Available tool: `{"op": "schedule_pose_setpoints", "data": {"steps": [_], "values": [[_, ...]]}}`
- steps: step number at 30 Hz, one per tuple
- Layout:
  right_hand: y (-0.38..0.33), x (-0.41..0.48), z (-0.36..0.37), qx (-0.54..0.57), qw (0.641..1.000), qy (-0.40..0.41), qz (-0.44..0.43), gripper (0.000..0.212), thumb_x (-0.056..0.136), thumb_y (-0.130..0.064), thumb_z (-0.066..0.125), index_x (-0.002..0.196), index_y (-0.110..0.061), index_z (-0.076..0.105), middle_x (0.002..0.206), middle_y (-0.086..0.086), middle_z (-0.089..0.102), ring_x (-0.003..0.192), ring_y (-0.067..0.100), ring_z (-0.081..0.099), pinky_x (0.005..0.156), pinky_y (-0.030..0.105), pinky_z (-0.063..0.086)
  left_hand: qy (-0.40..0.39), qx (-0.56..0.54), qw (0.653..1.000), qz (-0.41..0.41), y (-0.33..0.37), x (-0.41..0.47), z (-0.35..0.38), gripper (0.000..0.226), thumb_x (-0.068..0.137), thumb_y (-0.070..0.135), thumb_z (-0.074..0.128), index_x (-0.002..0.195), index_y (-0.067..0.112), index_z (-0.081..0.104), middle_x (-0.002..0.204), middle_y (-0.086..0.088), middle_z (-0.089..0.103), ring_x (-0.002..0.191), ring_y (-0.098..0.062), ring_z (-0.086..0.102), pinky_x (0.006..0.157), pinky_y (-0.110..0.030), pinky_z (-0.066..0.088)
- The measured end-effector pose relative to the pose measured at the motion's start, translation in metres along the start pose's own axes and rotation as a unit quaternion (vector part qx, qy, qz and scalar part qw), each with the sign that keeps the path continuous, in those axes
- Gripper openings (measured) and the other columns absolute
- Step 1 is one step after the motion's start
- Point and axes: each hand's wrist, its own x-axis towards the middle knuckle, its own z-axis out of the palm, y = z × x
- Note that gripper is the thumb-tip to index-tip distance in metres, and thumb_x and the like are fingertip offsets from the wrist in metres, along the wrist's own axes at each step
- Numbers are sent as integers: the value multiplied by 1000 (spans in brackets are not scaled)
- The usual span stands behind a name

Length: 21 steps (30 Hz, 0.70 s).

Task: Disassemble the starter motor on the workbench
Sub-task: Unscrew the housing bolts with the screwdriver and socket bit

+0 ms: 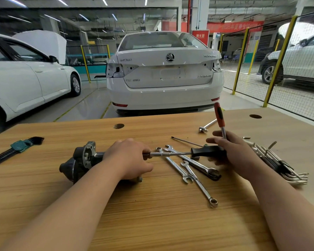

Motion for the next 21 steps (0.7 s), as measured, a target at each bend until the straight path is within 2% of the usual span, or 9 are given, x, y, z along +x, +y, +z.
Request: {"op": "schedule_pose_setpoints", "data": {"steps": [3, 6, 8, 10, 12, 15, 17, 19, 21], "values": [[2, 3, 2, -113, 993, 40, 0, 16, 103, -31, 45, 113, -26, 57, 97, -2, 74, 66, 27, 67, 52, 28, 51, 18, -11, 1000, 6, 1, -2, -1, 48, 72, 67, 56, 117, 49, 56, 114, 13, 54, 108, -18, 48, 86, -36, 45], [4, 5, 0, -84, 996, 26, 23, 16, 102, -22, 48, 115, -26, 57, 102, 6, 73, 45, 12, 52, 44, 25, 45, 35, -28, 999, 24, 1, -4, -1, 48, 75, 63, 59, 121, 47, 56, 116, 18, 58, 109, -13, 50, 87, -34, 43], [3, 4, -2, -33, 999, 2, 40, 19, 100, -15, 52, 113, -27, 58, 108, 10, 71, 56, 13, 59, 49, 26, 48, 45, -41, 998, 33, 1, -5, -1, 46, 77, 60, 60, 121, 46, 57, 116, 20, 59, 109, -10, 50, 86, -32, 41], [2, 5, -5, -4, 999, -16, 46, 26, 98, -10, 53, 116, -28, 59, 114, 7, 68, 88, 16, 66, 65, 28, 51, 54, -50, 997, 37, 1, -6, -1, 44, 77, 60, 61, 119, 47, 57, 116, 22, 59, 109, -10, 51, 87, -32, 42], [1, 6, -7, 40, 997, -38, 51, 40, 96, -1, 50, 127, -26, 56, 120, 5, 63, 106, 19, 61, 75, 28, 50, 63, -63, 995, 36, 0, -7, -1, 40, 76, 60, 61, 115, 49, 58, 117, 23, 58, 110, -12, 51, 87, -34, 45], [1, 6, -9, 87, 994, -53, 44, 58, 91, 12, 44, 135, -24, 51, 126, 4, 56, 111, 23, 57, 79, 31, 50, 75, -79, 993, 37, -1, -8, 0, 36, 76, 60, 61, 111, 51, 58, 117, 25, 57, 112, -14, 50, 84, -34, 43], [1, 6, -9, 108, 993, -49, 30, 64, 88, 17, 41, 137, -23, 51, 128, 5, 56, 114, 24, 55, 81, 31, 48, 60, -61, 996, 24, 0, -8, 0, 44, 74, 64, 60, 116, 53, 53, 124, 22, 55, 117, -17, 47, 88, -36, 42], [0, 5, -7, 121, 992, -40, 15, 64, 86, 17, 39, 136, -22, 52, 127, 6, 57, 118, 25, 53, 85, 33, 47, 29, -17, 999, 13, 2, -6, 0, 59, 73, 67, 58, 128, 52, 45, 134, 15, 49, 123, -20, 43, 97, -40, 41], [-3, 2, -4, 143, 989, -32, 6, 56, 88, 14, 40, 127, -23, 57, 126, 6, 59, 114, 25, 56, 79, 30, 52, 8, 12, 1000, 6, 3, -3, 0, 65, 72, 68, 55, 133, 51, 41, 137, 12, 47, 126, -21, 40, 101, -42, 40]]}}
